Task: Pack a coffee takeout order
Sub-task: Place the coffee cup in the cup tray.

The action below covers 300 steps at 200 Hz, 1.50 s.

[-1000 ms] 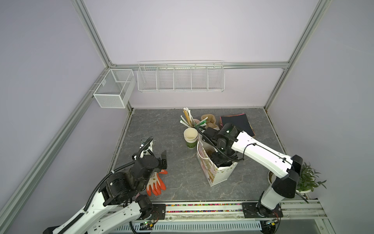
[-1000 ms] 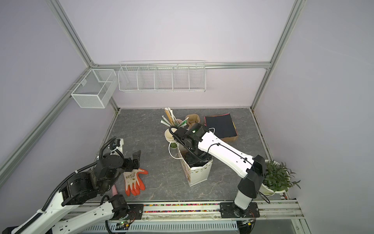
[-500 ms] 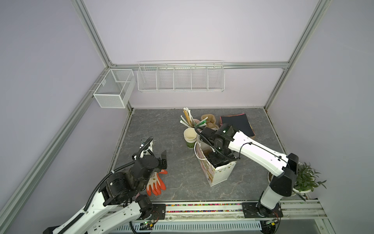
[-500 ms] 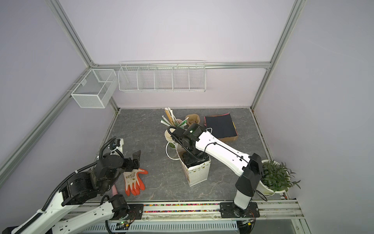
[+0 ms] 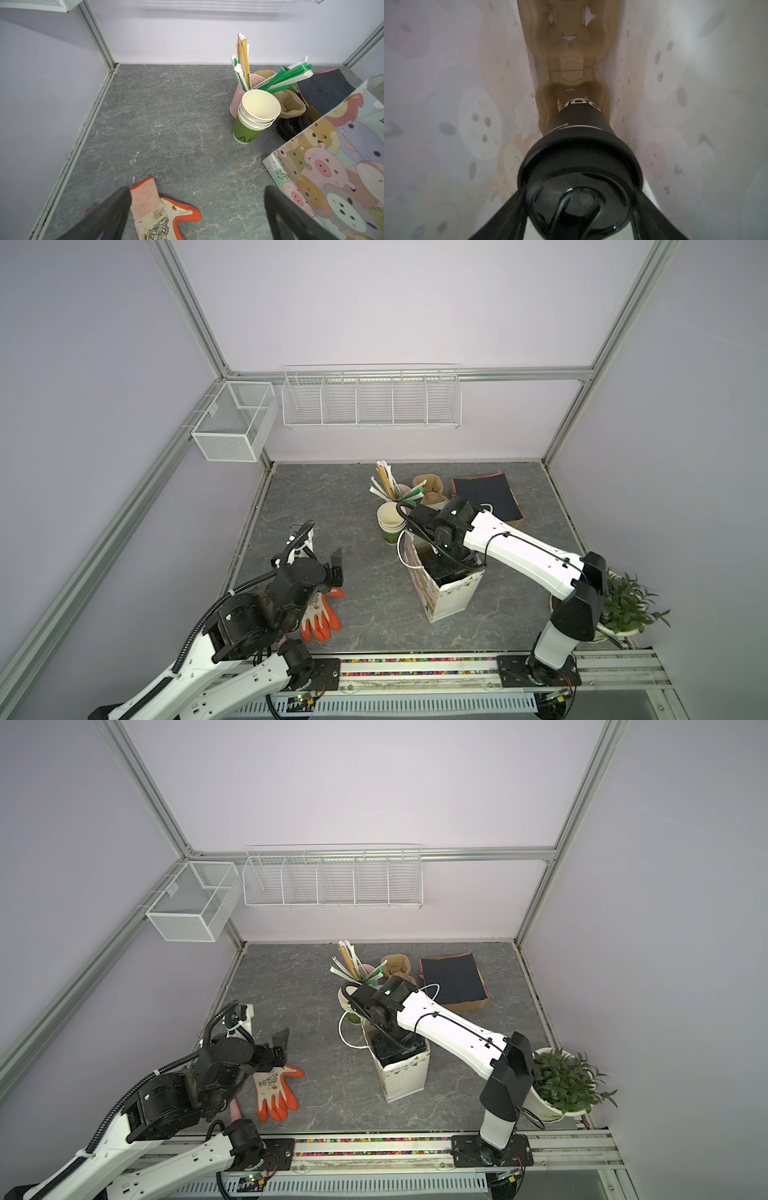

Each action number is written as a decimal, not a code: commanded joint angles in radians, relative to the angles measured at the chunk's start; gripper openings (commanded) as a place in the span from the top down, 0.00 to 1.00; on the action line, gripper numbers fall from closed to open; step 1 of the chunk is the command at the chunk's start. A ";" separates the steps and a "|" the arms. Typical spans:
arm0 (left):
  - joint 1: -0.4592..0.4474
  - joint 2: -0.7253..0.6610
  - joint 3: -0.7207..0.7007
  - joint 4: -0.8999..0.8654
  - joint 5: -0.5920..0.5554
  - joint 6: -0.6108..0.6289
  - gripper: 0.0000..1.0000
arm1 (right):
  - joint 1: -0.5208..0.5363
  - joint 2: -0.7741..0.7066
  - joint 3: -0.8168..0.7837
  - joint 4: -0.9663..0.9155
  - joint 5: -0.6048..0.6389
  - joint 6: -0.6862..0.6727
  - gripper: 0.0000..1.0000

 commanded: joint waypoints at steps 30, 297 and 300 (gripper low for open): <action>0.007 -0.004 -0.003 -0.017 -0.004 0.009 0.00 | 0.008 -0.004 -0.031 0.019 -0.021 0.030 0.28; 0.010 0.018 -0.004 -0.016 0.003 0.012 0.00 | 0.038 -0.147 -0.171 0.169 0.020 0.045 0.27; 0.010 0.017 -0.003 -0.017 0.003 0.012 0.00 | 0.039 -0.147 -0.171 0.171 0.021 0.045 0.27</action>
